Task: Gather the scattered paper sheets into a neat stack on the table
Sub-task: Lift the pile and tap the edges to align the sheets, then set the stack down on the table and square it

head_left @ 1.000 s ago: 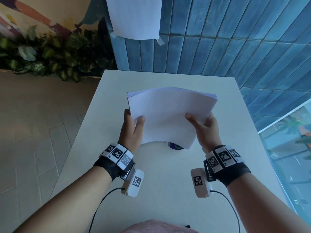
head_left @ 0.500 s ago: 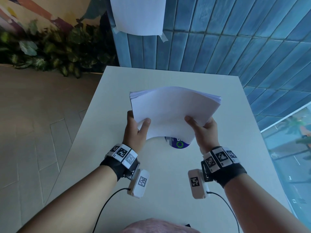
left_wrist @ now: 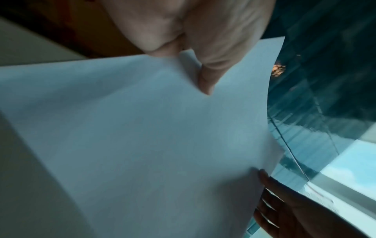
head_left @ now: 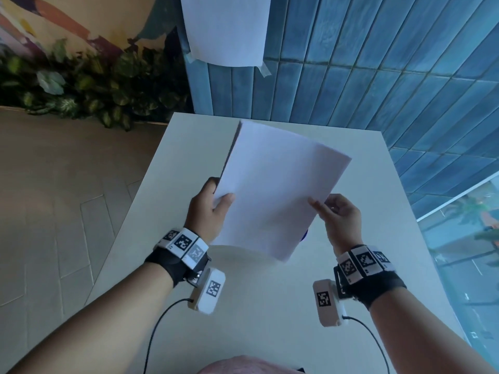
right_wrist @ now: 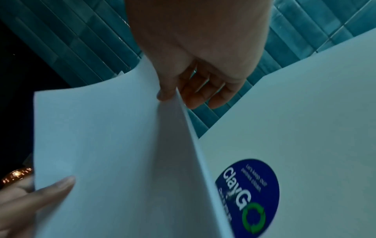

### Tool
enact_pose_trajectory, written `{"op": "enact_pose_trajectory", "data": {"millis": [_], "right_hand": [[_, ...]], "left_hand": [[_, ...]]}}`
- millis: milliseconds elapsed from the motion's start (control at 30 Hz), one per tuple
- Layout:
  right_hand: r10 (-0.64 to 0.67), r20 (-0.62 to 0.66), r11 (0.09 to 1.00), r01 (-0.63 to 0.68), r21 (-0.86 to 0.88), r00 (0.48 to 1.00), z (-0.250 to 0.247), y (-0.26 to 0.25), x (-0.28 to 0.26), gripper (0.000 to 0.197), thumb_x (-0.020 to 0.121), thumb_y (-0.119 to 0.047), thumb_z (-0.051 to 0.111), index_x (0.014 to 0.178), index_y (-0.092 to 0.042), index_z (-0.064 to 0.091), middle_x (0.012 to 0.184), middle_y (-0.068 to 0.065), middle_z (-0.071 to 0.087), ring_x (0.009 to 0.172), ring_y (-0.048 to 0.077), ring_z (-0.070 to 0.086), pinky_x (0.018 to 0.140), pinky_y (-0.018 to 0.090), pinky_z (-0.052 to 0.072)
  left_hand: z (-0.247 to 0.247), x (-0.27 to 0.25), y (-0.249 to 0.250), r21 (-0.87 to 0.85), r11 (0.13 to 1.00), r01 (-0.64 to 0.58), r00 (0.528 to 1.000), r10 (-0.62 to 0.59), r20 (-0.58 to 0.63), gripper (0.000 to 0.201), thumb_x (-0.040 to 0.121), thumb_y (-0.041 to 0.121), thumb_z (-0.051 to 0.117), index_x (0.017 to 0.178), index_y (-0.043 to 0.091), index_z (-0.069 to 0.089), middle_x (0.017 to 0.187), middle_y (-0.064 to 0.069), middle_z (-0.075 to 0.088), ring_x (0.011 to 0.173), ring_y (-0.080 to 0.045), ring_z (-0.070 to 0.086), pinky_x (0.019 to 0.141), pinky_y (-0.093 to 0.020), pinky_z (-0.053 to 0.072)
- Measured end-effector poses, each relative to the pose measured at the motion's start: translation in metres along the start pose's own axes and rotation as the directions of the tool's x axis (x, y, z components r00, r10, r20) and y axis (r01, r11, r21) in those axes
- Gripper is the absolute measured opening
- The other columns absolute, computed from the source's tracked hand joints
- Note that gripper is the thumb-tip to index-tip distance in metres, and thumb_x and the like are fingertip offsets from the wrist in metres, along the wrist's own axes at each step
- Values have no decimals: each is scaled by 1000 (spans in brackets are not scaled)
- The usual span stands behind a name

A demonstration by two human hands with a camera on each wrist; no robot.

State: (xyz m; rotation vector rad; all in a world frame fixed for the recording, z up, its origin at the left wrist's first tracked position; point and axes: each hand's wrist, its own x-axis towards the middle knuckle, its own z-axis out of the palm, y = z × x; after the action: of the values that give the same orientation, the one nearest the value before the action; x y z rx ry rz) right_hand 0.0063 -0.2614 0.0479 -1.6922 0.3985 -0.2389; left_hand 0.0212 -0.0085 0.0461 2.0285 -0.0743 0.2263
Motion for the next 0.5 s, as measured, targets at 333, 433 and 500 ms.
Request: {"op": "enact_pose_trajectory", "data": {"millis": [333, 433, 500], "right_hand": [[-343, 219, 854, 401, -332, 913, -9, -70, 3, 44, 72, -30, 81, 111, -21, 61, 107, -5, 68, 98, 11, 63, 84, 21, 47], [-281, 342, 898, 371, -235, 897, -7, -81, 5, 16, 75, -19, 80, 87, -16, 71, 82, -1, 74, 70, 13, 68, 66, 24, 51], [-257, 331, 942, 312, -123, 908, -10, -76, 7, 16, 73, -12, 81, 86, -15, 74, 78, -6, 76, 67, 10, 69, 66, 26, 56]], "left_hand": [[-31, 33, 56, 224, 942, -249, 871, 117, 477, 16, 88, 18, 61, 103, 14, 59, 99, -5, 70, 91, -26, 65, 83, -37, 52], [-29, 34, 61, 209, 952, -224, 869, 98, 485, 16, 87, 17, 62, 102, 14, 61, 99, -4, 70, 92, -22, 65, 82, -33, 50], [-30, 34, 60, 190, 961, -200, 870, 85, 485, 15, 86, 20, 64, 101, 15, 62, 98, -1, 71, 91, -18, 66, 82, -31, 51]]}}
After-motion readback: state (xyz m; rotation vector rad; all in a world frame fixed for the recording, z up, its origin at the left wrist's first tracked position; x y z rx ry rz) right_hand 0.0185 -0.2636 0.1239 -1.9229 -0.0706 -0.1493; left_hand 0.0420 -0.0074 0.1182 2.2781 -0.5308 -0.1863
